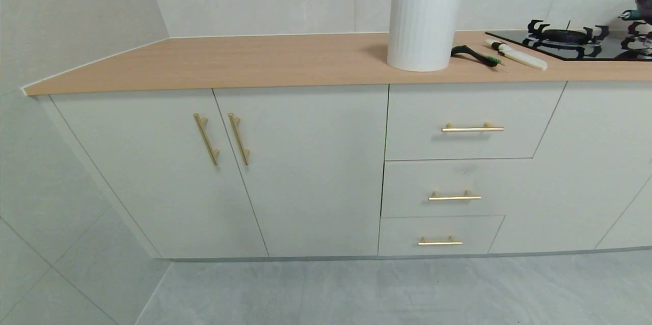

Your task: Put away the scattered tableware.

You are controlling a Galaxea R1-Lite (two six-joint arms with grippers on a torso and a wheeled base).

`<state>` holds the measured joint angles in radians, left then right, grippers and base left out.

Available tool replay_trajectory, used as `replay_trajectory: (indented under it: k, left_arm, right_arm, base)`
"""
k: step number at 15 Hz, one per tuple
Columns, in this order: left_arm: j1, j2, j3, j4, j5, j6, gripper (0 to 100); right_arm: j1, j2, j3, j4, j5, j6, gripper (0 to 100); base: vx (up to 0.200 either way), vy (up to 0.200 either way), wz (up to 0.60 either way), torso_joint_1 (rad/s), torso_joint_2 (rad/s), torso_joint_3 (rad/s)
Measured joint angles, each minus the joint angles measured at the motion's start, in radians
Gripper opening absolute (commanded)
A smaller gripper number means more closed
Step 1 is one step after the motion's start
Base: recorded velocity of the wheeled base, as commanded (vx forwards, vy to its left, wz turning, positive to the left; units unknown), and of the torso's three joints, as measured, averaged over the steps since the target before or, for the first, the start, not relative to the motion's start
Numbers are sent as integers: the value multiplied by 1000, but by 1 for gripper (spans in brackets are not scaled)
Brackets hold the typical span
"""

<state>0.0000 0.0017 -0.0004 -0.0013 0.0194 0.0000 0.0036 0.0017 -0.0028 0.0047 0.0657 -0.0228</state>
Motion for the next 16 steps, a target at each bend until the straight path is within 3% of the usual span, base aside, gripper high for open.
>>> replay_trajectory:
  k: [4,16]
  left_arm:
    - [0,0,0,0,0,0,100]
    - [0,0,0,0,0,0,100]
  right_arm:
    - [0,0,0,0,0,0,100]
    - [-1,0,1,-1,1,-2,100]
  base:
    - [200,0,0,2,2,1]
    - [0,0,0,0,0,0]
